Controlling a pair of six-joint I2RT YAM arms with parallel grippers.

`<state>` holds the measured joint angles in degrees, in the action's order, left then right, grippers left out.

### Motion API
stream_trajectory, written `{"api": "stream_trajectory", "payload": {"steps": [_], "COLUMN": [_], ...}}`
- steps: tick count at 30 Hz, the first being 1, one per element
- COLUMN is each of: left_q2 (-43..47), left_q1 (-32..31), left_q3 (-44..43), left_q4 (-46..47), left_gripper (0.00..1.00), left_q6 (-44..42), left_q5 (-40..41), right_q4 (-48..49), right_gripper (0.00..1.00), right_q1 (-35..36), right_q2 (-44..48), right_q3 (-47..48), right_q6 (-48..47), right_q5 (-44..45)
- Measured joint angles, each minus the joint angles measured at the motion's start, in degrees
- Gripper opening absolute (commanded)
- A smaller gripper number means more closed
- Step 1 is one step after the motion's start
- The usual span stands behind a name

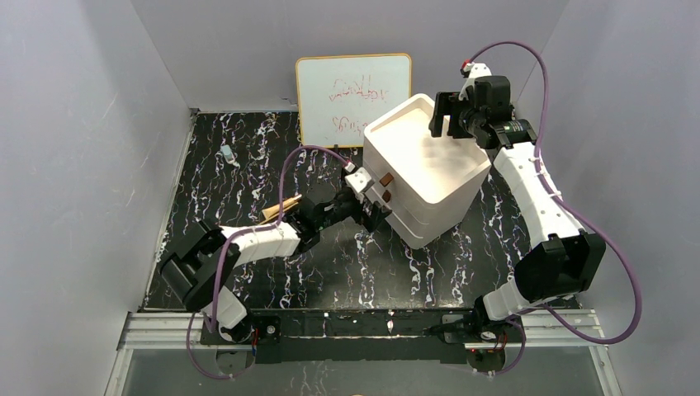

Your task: Organize the makeup

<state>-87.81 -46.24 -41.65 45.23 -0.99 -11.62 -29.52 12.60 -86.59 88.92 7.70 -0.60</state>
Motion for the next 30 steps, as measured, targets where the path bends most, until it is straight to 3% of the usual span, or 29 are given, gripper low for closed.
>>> {"api": "stream_trajectory", "payload": {"steps": [4, 10, 13, 15, 19, 30], "left_q2": [-3.1, -8.4, -9.6, -10.0, -10.1, -9.2], "left_q1": [0.0, 0.0, 0.0, 0.0, 0.0, 0.0], "left_q3": [0.0, -0.1, -0.2, -0.3, -0.5, 1.2], "left_q4": [4.2, 8.4, 9.3, 10.1, 11.4, 12.0], "left_gripper": [0.85, 0.61, 0.41, 0.2, 0.0, 0.0], "left_q6": [1.8, 4.1, 4.9, 5.2, 5.4, 5.1], "left_q5": [0.0, 0.0, 0.0, 0.1, 0.7, 1.6], "right_q4": [0.1, 0.1, 0.1, 0.1, 0.1, 0.5], "right_gripper": [0.89, 0.89, 0.89, 0.89, 0.89, 0.89], "right_q1": [0.3, 0.7, 0.7, 0.7, 0.7, 0.7], "right_q2": [0.2, 0.2, 0.3, 0.3, 0.3, 0.3], "right_q3": [-0.2, -0.3, -0.3, -0.3, -0.3, -0.6], "right_q6": [0.0, 0.0, 0.1, 0.1, 0.0, 0.0], "right_q5": [0.0, 0.0, 0.0, 0.0, 0.0, 0.0]}}
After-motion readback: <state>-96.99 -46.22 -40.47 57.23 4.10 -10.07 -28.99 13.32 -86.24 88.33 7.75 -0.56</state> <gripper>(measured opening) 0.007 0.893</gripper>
